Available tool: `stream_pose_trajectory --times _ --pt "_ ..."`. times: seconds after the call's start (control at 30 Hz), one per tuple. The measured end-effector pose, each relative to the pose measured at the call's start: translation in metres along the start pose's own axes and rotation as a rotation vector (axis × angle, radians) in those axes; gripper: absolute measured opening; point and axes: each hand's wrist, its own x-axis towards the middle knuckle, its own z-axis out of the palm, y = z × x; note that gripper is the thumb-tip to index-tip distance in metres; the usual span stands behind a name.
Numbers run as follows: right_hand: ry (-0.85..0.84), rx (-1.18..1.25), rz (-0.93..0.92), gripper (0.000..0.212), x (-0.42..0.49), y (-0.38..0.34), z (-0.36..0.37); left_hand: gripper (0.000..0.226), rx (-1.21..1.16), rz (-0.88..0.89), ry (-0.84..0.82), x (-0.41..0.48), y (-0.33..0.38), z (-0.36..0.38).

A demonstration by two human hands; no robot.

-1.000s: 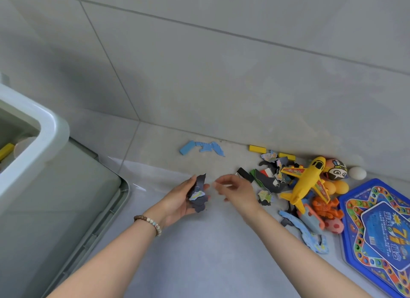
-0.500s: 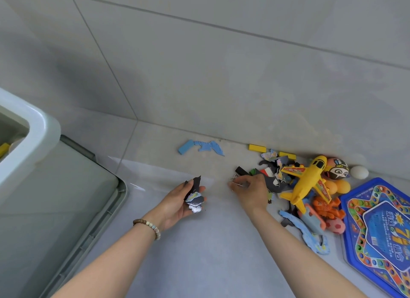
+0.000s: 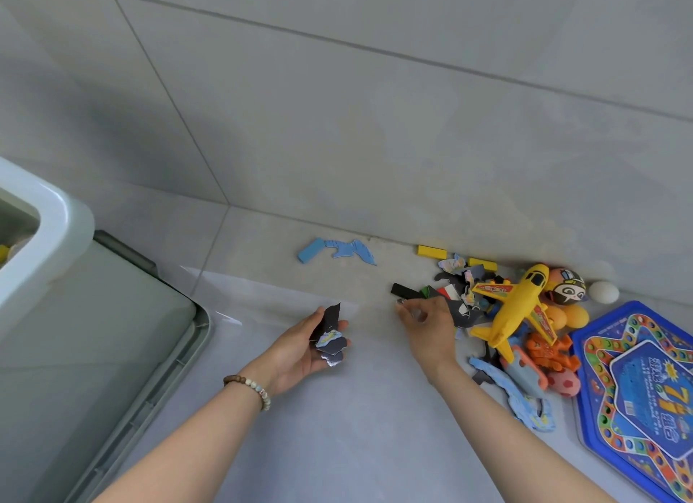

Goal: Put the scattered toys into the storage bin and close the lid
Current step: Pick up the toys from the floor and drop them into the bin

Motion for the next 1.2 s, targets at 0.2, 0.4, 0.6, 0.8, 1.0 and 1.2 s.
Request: stream_pose_trajectory --times 0.2,0.4,0.6,0.8,1.0,1.2 --pt "-0.265 0.302 0.044 0.008 -0.018 -0.047 0.007 0.055 -0.043 -0.037 -0.062 -0.002 0.01 0.015" --pt "-0.309 0.387 0.087 0.012 -0.011 -0.067 0.029 0.049 -0.174 0.066 -0.065 0.0 0.032 0.009" --pt "-0.061 0.279 0.109 0.028 0.04 -0.065 0.048 0.035 -0.103 0.138 0.027 0.006 0.043 -0.013" --pt "0.013 0.061 0.183 0.024 0.065 -0.064 0.063 0.034 -0.11 0.157 0.04 0.009 0.051 -0.018" --pt "0.033 0.067 0.171 0.017 0.055 -0.068 0.07 0.038 -0.149 0.13 0.048 0.007 0.052 -0.024" --pt "-0.038 0.273 0.139 0.021 0.039 -0.069 0.065 0.045 -0.172 0.103 0.058 0.003 0.05 -0.032"
